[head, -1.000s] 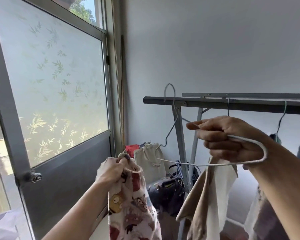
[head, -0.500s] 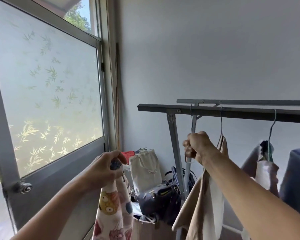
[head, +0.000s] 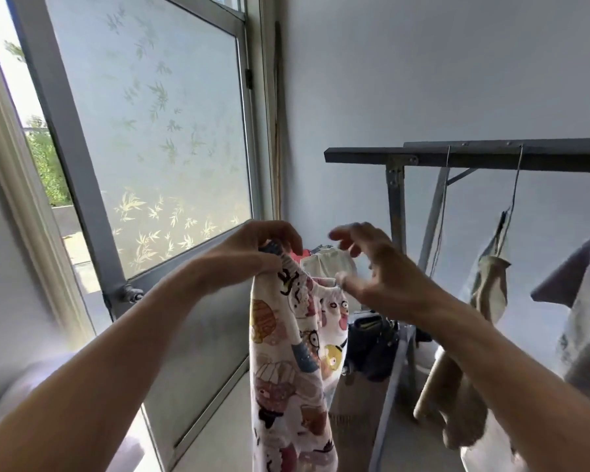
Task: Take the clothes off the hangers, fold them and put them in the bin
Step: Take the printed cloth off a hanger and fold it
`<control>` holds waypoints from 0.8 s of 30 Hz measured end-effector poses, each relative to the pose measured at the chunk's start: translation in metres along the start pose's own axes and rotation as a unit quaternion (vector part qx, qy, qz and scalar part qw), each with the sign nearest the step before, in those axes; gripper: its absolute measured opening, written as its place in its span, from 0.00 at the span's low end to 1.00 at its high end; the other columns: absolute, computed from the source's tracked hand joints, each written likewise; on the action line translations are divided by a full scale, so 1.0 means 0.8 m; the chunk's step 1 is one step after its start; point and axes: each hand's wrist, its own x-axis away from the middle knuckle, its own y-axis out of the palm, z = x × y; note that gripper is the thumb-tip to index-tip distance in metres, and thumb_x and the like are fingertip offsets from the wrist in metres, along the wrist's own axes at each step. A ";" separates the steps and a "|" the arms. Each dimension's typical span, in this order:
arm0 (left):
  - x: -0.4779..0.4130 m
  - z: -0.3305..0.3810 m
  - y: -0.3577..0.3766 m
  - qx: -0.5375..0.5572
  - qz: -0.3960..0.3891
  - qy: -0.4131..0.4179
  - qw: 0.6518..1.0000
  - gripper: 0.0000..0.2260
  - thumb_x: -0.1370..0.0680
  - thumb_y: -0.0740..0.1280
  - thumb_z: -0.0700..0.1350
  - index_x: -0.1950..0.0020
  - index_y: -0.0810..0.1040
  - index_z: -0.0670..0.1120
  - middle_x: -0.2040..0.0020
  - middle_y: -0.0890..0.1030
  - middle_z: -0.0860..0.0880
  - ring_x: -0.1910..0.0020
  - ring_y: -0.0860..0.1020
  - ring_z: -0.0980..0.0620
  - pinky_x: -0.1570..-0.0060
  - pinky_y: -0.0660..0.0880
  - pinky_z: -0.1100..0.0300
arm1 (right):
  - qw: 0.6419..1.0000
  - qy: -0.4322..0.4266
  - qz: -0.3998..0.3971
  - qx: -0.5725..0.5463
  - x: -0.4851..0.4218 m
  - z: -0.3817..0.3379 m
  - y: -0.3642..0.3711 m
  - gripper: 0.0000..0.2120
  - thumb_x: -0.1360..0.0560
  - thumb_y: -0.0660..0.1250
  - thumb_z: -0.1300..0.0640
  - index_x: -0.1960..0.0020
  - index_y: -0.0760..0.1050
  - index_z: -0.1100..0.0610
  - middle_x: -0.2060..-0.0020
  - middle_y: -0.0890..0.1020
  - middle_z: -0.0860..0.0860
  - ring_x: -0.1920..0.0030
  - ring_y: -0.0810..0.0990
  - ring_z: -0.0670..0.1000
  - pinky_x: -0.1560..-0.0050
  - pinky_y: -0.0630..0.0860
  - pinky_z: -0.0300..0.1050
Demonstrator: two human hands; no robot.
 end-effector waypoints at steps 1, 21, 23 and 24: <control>0.002 0.004 0.000 0.005 -0.005 0.011 1.000 0.15 0.36 0.63 0.35 0.62 0.80 0.55 0.57 0.78 0.48 0.57 0.78 0.49 0.61 0.75 0.62 | 0.997 -0.007 -0.079 0.002 -0.003 0.001 0.013 0.25 0.27 0.71 0.54 0.33 0.68 0.50 0.40 0.72 0.47 0.41 0.68 0.44 0.38 0.69 0.45; 0.050 -0.020 -0.028 -0.287 0.078 -0.099 0.950 0.13 0.30 0.76 0.56 0.51 0.81 0.51 0.68 0.78 0.59 0.75 0.76 0.69 0.76 0.68 0.73 | 0.962 0.056 -0.005 -0.268 -0.004 0.005 0.014 0.07 0.28 0.74 0.61 0.61 0.78 0.61 0.69 0.80 0.49 0.70 0.79 0.41 0.71 0.73 0.32; 0.049 -0.017 -0.021 -0.376 0.119 -0.102 0.913 0.16 0.33 0.73 0.65 0.61 0.81 0.52 0.71 0.76 0.58 0.75 0.75 0.63 0.78 0.64 0.71 | 0.958 0.055 0.009 -0.282 -0.006 -0.003 0.014 0.06 0.29 0.74 0.62 0.58 0.77 0.61 0.66 0.80 0.53 0.68 0.80 0.42 0.71 0.74 0.34; 0.048 -0.019 -0.018 -0.431 0.139 -0.107 0.885 0.22 0.35 0.70 0.71 0.66 0.79 0.52 0.70 0.76 0.56 0.72 0.74 0.61 0.74 0.65 0.66 | 0.958 0.051 0.015 -0.283 -0.007 -0.006 0.015 0.07 0.28 0.74 0.63 0.57 0.76 0.59 0.65 0.80 0.54 0.68 0.79 0.43 0.71 0.75 0.35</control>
